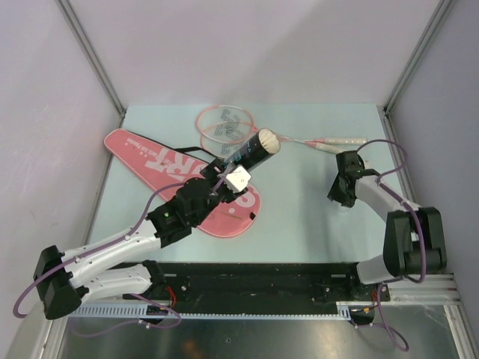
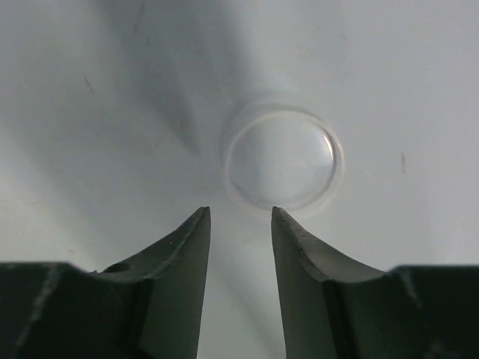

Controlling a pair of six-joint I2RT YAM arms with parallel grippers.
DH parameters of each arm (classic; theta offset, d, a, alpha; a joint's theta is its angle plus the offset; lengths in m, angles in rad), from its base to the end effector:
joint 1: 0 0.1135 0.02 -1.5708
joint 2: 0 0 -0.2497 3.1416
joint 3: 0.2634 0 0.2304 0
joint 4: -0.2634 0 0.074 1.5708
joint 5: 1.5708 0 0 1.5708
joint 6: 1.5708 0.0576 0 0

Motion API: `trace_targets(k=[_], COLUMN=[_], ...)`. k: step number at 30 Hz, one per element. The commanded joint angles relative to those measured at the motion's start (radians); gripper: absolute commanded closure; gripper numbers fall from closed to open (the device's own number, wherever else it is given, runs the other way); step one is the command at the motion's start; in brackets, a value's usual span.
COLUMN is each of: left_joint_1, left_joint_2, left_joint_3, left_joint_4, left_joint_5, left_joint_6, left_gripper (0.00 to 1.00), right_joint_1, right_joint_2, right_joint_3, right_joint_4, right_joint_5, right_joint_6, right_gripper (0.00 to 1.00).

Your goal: Pack up the badminton gear

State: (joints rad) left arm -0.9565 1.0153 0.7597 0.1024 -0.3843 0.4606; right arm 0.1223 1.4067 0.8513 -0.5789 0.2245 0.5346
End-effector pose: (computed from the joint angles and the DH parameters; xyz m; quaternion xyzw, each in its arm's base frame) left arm 0.1586 -0.1874 0.3080 0.3905 0.6467 -0.0163 0.6550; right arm 0.2545 0.0184 0.1756 0.2223 0.9446 -0.0341 0.2389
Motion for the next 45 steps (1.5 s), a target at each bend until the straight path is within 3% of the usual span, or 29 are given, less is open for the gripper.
trace_targets(k=[1, 6, 11, 15, 17, 20, 24, 27, 33, 38, 45], left_joint_1=[0.004, 0.004, 0.004, 0.004, 0.002, 0.004, 0.001, 0.001, -0.005, -0.017, -0.048], left_joint_2=[-0.032, -0.032, -0.03, -0.026, -0.026, -0.023, -0.014, -0.015, 0.002, 0.009, 0.011], left_joint_3=[0.046, 0.047, 0.046, 0.044, 0.043, 0.038, 0.038, 0.036, 0.046, 0.046, 0.032], left_joint_4=[0.068, 0.068, 0.068, 0.068, 0.068, 0.068, 0.066, 0.063, 0.046, 0.036, 0.031], left_joint_5=[0.024, 0.027, 0.038, 0.044, 0.051, 0.074, 0.102, 0.13, 0.139, 0.136, 0.128], left_joint_6=[-0.016, -0.016, -0.017, -0.014, -0.014, -0.005, 0.0, 0.001, 0.015, 0.044, 0.081], left_gripper=[0.93, 0.93, 0.93, 0.93, 0.93, 0.93, 0.94, 0.93, 0.94, 0.94, 0.94], right_joint_1=[-0.001, 0.002, 0.016, 0.025, 0.027, 0.031, -0.007, -0.041, -0.041, -0.015, 0.063], right_joint_2=[0.078, 0.138, 0.178, 0.186, 0.167, 0.034, -0.223, -0.391, -0.568, -0.534, -0.439], right_joint_3=[0.009, -0.006, -0.014, -0.014, -0.014, -0.015, -0.021, 0.0, 0.104, 0.175, 0.256], right_joint_4=[0.149, 0.184, 0.223, 0.249, 0.261, 0.301, 0.531, 0.669, 0.676, 0.685, 0.585], right_joint_5=[-0.005, 0.026, 0.035, -0.046, -0.12, -0.443, -0.962, -1.127, -1.266, -1.314, -1.283], right_joint_6=[-0.044, -0.057, -0.076, -0.096, -0.108, -0.104, 0.04, 0.143, 0.163, 0.237, 0.214], right_gripper=[0.61, 0.66, 0.85, 1.0, 1.0, 1.0, 1.0, 1.0, 1.0, 1.0, 1.0])
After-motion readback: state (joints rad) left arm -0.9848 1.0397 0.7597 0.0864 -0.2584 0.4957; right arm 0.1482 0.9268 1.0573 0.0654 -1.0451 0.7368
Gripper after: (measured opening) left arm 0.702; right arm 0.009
